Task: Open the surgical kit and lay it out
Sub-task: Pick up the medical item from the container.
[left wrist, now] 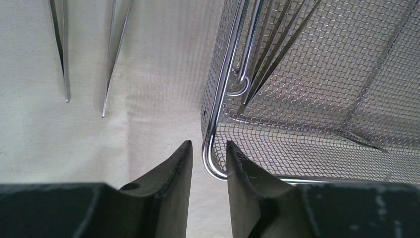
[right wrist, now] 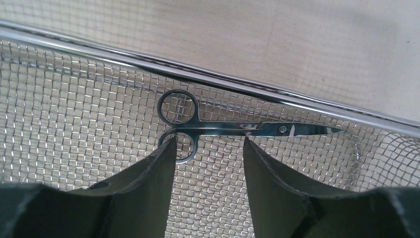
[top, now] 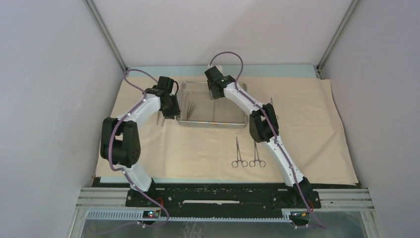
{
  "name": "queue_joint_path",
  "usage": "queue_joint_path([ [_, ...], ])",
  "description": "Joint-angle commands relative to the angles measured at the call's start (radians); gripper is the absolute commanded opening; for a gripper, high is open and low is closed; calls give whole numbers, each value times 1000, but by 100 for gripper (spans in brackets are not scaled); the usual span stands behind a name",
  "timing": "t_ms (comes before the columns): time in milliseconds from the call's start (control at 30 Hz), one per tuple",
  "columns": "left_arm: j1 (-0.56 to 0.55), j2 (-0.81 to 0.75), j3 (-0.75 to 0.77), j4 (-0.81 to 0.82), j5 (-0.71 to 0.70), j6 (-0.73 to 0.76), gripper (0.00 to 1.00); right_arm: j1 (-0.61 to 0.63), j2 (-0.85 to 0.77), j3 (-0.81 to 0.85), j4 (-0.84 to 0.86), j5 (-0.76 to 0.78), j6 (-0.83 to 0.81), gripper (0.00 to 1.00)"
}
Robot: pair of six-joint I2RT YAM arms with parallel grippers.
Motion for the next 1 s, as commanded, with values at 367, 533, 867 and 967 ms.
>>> queue_joint_path([
  [367, -6, 0, 38, 12, 11, -38, 34, 10, -167, -229, -78, -44, -58, 51],
  [533, -7, 5, 35, 17, 11, -56, 30, 13, -209, -272, -68, -84, -59, 52],
  [867, -15, 35, 24, 26, -18, -82, 16, 36, -251, -344, -15, -128, -90, 51],
  [967, -23, 15, -12, 45, -25, -117, 8, 42, -261, -349, 0, -140, -98, 52],
])
